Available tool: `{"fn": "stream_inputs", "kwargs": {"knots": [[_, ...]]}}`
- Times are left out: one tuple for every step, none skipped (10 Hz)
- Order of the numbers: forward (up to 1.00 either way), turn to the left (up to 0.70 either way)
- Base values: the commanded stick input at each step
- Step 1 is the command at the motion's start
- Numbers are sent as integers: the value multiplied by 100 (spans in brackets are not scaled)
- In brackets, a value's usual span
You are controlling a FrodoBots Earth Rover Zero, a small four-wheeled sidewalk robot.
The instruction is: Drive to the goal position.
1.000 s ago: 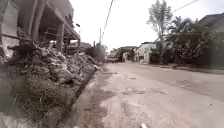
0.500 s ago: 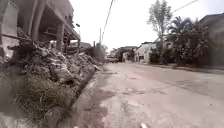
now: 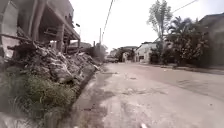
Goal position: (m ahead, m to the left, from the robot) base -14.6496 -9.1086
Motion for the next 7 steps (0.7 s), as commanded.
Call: {"fn": "stream_inputs", "kwargs": {"knots": [[4,0],[4,0],[4,0],[4,0],[4,0],[4,0],[5,0]]}}
